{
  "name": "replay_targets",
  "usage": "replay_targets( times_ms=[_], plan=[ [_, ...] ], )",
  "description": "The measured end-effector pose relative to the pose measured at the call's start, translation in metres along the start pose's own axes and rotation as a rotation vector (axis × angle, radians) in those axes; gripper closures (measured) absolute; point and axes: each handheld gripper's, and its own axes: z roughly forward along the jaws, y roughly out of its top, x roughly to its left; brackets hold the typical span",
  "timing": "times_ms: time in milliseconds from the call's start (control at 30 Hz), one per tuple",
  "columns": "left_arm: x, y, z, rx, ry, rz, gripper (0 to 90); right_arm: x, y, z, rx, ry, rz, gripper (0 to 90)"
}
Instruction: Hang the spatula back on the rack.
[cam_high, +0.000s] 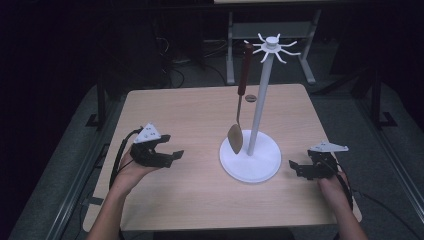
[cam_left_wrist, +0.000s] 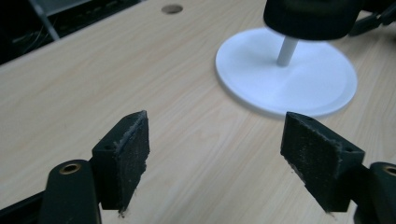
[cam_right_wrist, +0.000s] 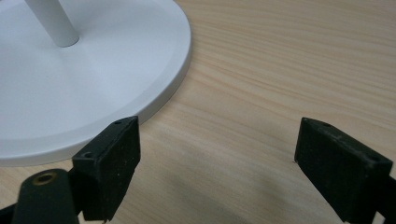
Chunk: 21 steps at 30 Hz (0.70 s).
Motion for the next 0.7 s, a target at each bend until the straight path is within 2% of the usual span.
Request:
replay_targets(
  times_ms=[133, 300, 367, 533, 700],
  plan=[
    [0.000, -0.016, 0.000, 0.018, 0.020, -0.007, 20.4, -0.001, 0.000, -0.001, -0.007, 0.004, 0.007, 14.3],
    [-0.002, -0.032, -0.002, 0.018, 0.030, -0.027, 19.7, 0.000, 0.000, -0.001, -0.010, 0.009, 0.007, 14.3],
    [-0.002, -0.038, -0.004, 0.019, 0.044, -0.015, 19.7, 0.001, 0.000, -0.001, -0.009, 0.008, 0.007, 14.3],
    [-0.002, -0.052, -0.007, 0.039, 0.063, -0.022, 19.7, 0.001, 0.000, -0.001, -0.008, 0.007, 0.009, 14.3],
    [0.000, -0.067, -0.010, 0.039, 0.076, -0.052, 19.7, 0.001, 0.000, -0.001, -0.006, 0.004, 0.008, 14.3]
  ],
)
